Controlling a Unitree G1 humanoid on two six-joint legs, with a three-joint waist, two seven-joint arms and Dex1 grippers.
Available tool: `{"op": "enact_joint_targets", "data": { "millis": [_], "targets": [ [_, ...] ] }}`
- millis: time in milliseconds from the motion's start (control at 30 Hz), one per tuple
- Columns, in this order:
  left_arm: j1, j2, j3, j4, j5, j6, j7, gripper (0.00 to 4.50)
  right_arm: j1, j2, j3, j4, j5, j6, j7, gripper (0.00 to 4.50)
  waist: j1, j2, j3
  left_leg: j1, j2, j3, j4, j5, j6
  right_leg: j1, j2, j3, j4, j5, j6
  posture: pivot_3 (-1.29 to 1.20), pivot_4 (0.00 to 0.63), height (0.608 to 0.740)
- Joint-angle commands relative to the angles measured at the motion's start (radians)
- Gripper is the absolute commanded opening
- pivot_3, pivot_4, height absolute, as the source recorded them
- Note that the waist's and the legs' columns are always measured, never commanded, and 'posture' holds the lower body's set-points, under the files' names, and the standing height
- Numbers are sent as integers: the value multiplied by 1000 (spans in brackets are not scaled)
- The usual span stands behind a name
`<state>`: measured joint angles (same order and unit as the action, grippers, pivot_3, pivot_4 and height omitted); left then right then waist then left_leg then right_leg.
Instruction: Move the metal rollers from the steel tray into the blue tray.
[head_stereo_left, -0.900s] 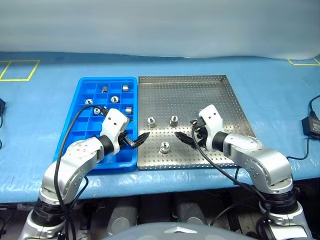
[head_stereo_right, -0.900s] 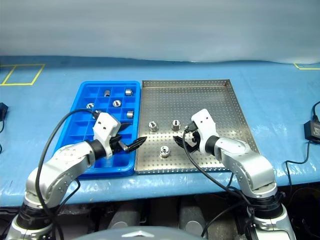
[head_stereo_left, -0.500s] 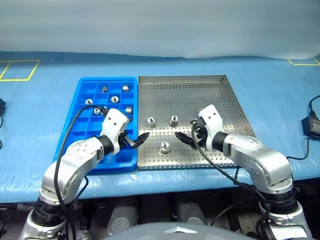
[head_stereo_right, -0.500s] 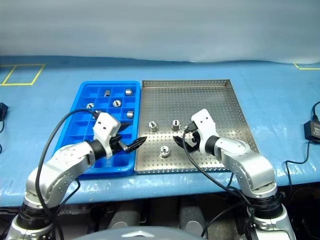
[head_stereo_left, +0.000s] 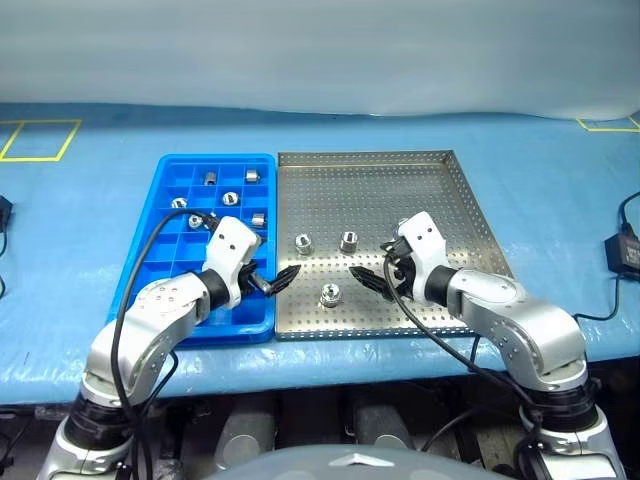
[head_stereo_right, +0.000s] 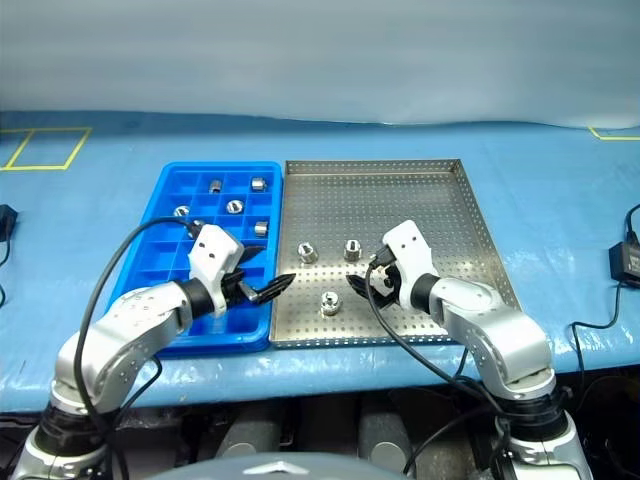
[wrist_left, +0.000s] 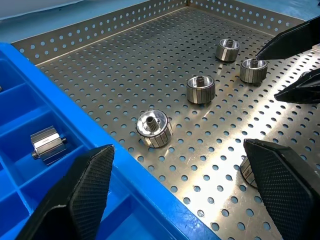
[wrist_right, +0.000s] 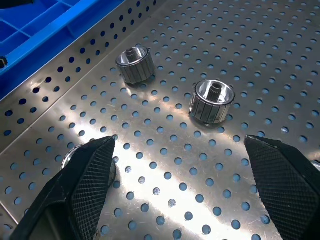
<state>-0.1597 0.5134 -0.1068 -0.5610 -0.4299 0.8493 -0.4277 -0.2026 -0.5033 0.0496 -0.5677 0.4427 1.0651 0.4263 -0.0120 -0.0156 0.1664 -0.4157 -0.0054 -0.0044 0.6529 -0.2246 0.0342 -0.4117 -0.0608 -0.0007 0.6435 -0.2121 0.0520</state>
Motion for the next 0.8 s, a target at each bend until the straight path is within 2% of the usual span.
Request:
{"op": "enact_joint_targets", "data": {
  "millis": [33, 233, 533, 800],
  "targets": [
    [-47, 9, -29, 5, 17, -14, -29, 4500, 21, -20, -18, -61, 15, -43, 27, 4365, -2, 0, 0, 0, 0, 0, 0, 0, 0, 0, 0, 0, 0, 0, 1, -65, 150, 740],
    [-163, 27, -157, 65, 50, -26, -137, 4500, 78, -16, -31, -116, 39, -104, 55, 4365, -12, 0, 0, 0, 0, 0, 1, 0, 0, 1, 0, 0, 0, -2, 4, -105, 150, 740],
    [-312, 42, -377, 298, 205, -67, -256, 4500, 154, -15, -76, -173, 50, -150, 38, 4365, -35, 0, 0, 0, 0, 1, 2, 0, 1, 0, 1, 1, 1, -2, 5, -179, 150, 740],
    [-335, 11, -423, 390, 259, -92, -316, 4500, 179, -8, -83, -200, 49, -151, 7, 4365, -65, 1, -1, 1, 1, 1, 2, 0, 1, 0, 1, 2, 1, -2, 5, -213, 150, 740]
  ]
}}
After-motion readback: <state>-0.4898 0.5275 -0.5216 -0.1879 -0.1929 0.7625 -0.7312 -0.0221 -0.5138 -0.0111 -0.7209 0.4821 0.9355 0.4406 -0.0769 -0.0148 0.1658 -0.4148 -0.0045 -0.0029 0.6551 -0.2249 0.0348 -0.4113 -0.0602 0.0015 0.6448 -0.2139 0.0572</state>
